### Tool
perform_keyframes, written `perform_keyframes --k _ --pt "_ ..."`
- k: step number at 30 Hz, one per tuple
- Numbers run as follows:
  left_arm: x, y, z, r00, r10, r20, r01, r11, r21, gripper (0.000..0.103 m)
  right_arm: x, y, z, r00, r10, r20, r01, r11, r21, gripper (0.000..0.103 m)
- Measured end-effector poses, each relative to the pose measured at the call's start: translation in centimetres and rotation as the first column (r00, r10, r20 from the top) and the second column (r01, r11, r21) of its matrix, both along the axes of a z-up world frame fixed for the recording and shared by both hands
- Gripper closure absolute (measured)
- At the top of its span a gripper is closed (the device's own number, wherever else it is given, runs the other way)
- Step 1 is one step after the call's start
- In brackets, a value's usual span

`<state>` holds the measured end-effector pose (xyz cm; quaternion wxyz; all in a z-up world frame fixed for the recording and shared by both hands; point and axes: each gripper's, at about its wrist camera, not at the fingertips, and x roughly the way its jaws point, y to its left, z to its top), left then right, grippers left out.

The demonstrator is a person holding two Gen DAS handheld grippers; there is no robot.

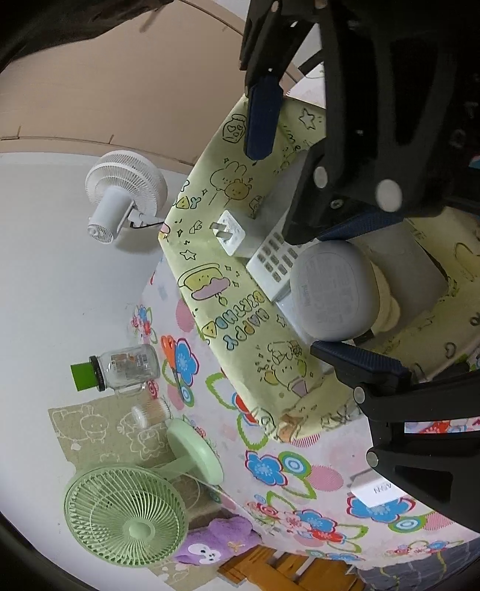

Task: Organize rigid objects
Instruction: 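Open the right tool to drop the meter while the left tool releases the oval case into the basket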

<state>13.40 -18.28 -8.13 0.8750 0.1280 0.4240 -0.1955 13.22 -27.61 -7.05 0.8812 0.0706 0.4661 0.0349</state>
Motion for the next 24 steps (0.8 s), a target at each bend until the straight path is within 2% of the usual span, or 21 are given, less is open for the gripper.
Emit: perform_keyframes --k 13,17,22,24 --pt "0.8 -0.3 -0.3 0.999 -0.017 -0.035 0.017 1.000 -0.025 0.045 -0.4 -1.3 0.1 0.998 -0.066 0.003 0.066 0.998 -0.017 0.033" --pt "0.8 -0.4 -0.3 0.999 -0.027 -0.040 0.025 0.999 -0.031 0.035 -0.5 -1.1 0.0 0.998 -0.067 0.001 0.067 0.997 -0.023 0.031" --pt "0.7 -0.5 -0.3 0.999 -0.023 -0.038 0.022 0.999 -0.027 0.034 -0.6 -1.0 0.1 0.998 -0.067 0.001 0.067 0.998 -0.022 0.030" --pt "0.6 -0.4 -0.2 0.999 -0.021 -0.034 0.020 0.999 -0.027 0.031 -0.7 -0.9 0.2 0.998 -0.068 0.002 0.068 0.997 -0.022 0.029"
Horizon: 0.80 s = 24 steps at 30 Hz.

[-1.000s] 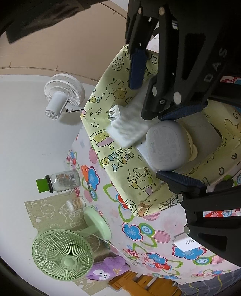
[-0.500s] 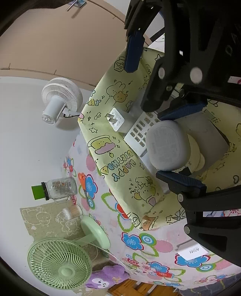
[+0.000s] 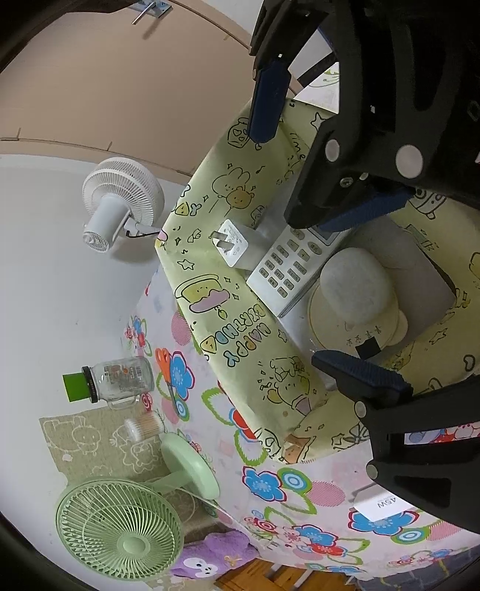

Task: Organize rigid objects
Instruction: 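Open the right tool to drop the meter while the left tool releases the oval case into the basket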

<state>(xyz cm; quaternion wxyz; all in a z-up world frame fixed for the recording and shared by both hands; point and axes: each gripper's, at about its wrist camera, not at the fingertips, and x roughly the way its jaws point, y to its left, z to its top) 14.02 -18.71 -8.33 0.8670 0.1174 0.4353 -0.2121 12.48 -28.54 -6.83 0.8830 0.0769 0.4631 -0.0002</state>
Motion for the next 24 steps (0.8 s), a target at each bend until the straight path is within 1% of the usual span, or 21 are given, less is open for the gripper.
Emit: perform_keyframes --k 1,2,3,4,11,17,19,24 --pt "-0.1 0.1 0.2 1.000 0.002 0.005 -0.002 1.000 -0.003 0.028 -0.1 0.1 0.0 1.000 0.000 0.001 0.000 1.000 -0.001 0.029" --pt "-0.3 0.2 0.3 1.000 0.002 0.010 -0.002 1.000 -0.005 0.023 -0.2 0.1 0.1 1.000 0.000 0.002 0.000 1.000 -0.001 0.029" --pt "-0.4 0.3 0.4 1.000 0.006 0.016 -0.006 1.000 -0.006 0.016 -0.2 0.2 0.2 1.000 0.001 0.004 -0.001 1.000 -0.002 0.029" --pt "-0.5 0.4 0.6 1.000 0.013 0.018 -0.013 1.000 -0.004 0.012 -0.3 0.4 0.3 1.000 0.004 0.005 -0.004 1.000 -0.001 0.029" --pt "-1.7 1.2 1.4 0.999 0.017 0.039 -0.016 1.000 -0.004 0.011 -1.1 1.2 0.8 1.000 0.020 0.018 -0.021 1.000 0.013 0.029" --pt "-2.8 1.7 2.2 0.998 0.024 0.065 -0.024 1.000 -0.003 0.006 -2.0 1.9 1.5 0.999 0.024 0.039 -0.024 1.000 0.014 0.024" --pt "-3.3 1.9 2.4 0.997 0.028 0.066 -0.028 1.000 -0.005 0.005 -2.3 2.2 1.7 0.999 0.024 0.045 -0.025 1.000 0.007 0.022" --pt "-4.1 2.5 2.7 0.996 0.040 0.075 -0.040 0.999 -0.008 0.004 -3.1 2.8 2.2 0.998 0.032 0.063 -0.032 0.999 -0.005 0.021"
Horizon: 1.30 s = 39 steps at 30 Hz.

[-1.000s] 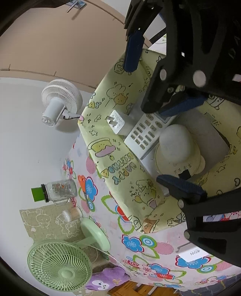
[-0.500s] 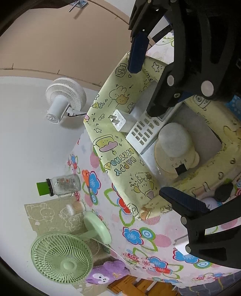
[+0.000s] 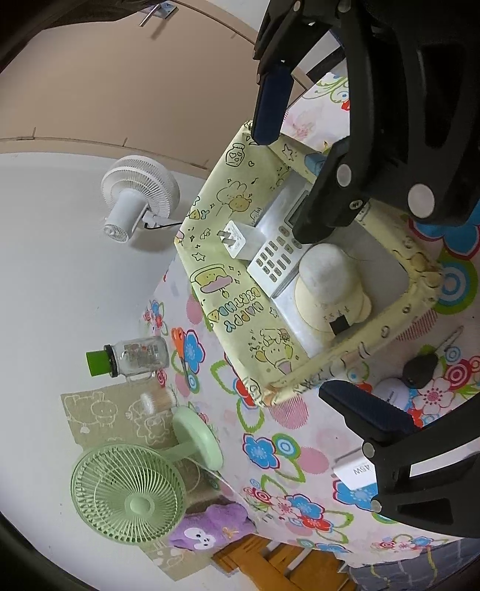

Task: Organize rigid objects
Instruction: 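Open the right tool to drop the meter while the left tool releases the oval case into the basket, then lift both tools out of the basket and move back over the table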

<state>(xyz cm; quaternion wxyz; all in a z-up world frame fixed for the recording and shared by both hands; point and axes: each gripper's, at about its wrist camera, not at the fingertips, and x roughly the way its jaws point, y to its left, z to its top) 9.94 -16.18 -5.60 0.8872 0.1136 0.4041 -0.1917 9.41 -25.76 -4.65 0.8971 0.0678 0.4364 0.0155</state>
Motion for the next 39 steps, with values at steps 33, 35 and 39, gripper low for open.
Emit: perform_keyframes --k 33,35,39 --pt "-5.2 6.1 1.5 0.992 0.113 0.061 -0.111 0.993 -0.040 0.000 -4.8 5.6 2.2 0.992 0.077 0.103 -0.070 0.995 -0.074 0.006" --pt "-5.5 6.7 1.4 0.990 0.124 0.060 -0.121 0.992 -0.044 0.000 -5.2 6.2 2.3 0.989 0.089 0.120 -0.079 0.993 -0.084 0.005" --pt "-6.3 7.9 1.2 0.988 0.144 0.061 -0.141 0.989 -0.050 0.000 -5.8 7.4 2.4 0.983 0.116 0.145 -0.102 0.990 -0.102 0.005"
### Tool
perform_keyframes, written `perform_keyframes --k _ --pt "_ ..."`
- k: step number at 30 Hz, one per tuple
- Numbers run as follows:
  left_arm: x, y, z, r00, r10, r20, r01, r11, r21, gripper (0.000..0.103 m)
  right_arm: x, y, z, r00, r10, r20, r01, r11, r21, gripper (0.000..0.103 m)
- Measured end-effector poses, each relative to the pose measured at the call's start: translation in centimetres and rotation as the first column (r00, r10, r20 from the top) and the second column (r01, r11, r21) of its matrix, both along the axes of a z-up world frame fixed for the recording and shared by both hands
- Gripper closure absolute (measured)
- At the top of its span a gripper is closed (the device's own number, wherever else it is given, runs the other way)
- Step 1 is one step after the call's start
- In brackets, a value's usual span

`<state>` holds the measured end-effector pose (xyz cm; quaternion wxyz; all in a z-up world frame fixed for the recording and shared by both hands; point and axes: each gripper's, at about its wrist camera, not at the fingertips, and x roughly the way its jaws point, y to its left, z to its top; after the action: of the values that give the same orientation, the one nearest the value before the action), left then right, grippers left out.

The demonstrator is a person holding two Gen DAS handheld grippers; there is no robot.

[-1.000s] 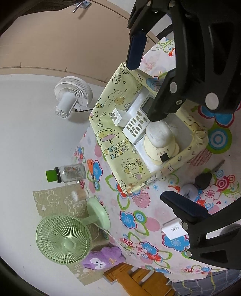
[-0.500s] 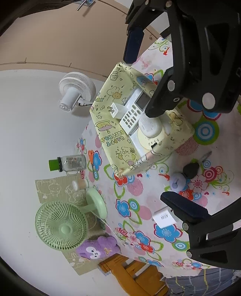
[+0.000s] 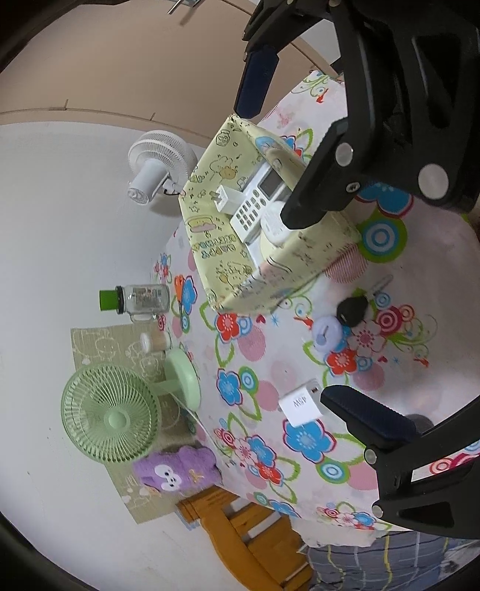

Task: Organize rigid objects
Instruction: 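Lift both tools out of the basket and move back over the table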

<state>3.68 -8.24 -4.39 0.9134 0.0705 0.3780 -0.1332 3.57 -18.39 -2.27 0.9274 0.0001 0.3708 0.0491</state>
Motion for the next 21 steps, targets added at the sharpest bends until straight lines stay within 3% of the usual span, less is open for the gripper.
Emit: perform_keyframes --k 21 --pt "-2.6 5.5 -2.1 0.995 0.099 -0.005 -0.099 0.995 -0.007 0.000 -2.5 5.3 -1.7 0.993 0.115 0.036 -0.115 0.993 -0.011 0.005"
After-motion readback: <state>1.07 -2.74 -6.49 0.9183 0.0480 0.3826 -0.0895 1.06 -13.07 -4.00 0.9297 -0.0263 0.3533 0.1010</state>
